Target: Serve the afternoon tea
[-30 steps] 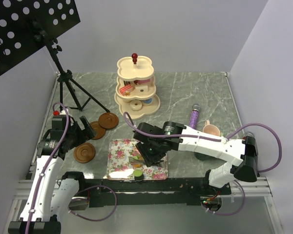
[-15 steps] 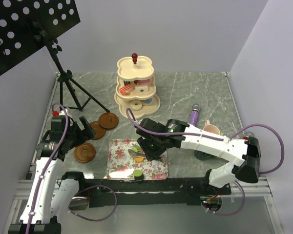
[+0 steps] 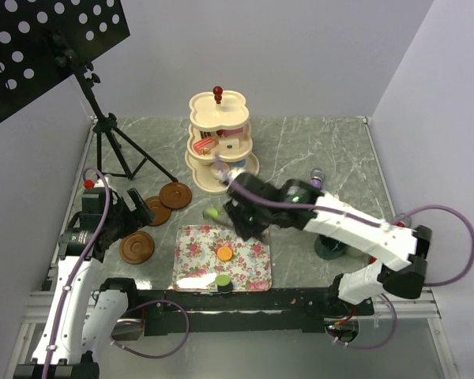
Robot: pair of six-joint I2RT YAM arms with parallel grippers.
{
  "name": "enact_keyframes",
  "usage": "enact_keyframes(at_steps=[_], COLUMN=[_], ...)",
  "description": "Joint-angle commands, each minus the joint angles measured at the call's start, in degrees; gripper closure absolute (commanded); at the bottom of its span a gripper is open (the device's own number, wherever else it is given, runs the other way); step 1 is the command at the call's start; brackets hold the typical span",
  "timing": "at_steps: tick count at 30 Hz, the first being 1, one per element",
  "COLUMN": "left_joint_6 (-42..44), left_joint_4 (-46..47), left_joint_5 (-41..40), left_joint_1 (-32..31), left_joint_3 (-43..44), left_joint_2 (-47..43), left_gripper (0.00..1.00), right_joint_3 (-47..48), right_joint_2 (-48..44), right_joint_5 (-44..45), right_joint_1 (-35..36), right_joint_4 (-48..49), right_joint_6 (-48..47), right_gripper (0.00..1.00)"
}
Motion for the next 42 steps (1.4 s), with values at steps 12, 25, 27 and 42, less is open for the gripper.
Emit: enact_keyframes(at_steps=[12, 25, 27, 42], left_joint_6=[-0.27, -1.15, -1.32, -0.89], left_joint_4=[1.06, 0.45, 0.36, 0.45], left_joint_5=[-0.32, -1.99, -2.17, -1.47], left_joint_1=[0.24, 0.33, 0.25, 0.33], left_joint_3=[0.25, 0.42, 0.42, 0.34], left_joint_2=[-0.35, 0.00, 0.00, 1.32], left_gripper=[0.00, 0.00, 0.00, 0.00], right_joint_3=[34.84, 45.57, 46.36, 49.44], right_joint_2=[7.65, 19.52, 20.84, 25.42], right_joint_5=[-0.54, -7.84, -8.54, -9.34], right_joint_1=[-24.93, -27.66, -27.66, -27.75], right_joint_4=[3.57, 4.36, 4.54, 4.01], right_joint_6=[-15.60, -17.45, -17.10, -15.34], right_gripper=[0.61, 0.61, 0.61, 0.50])
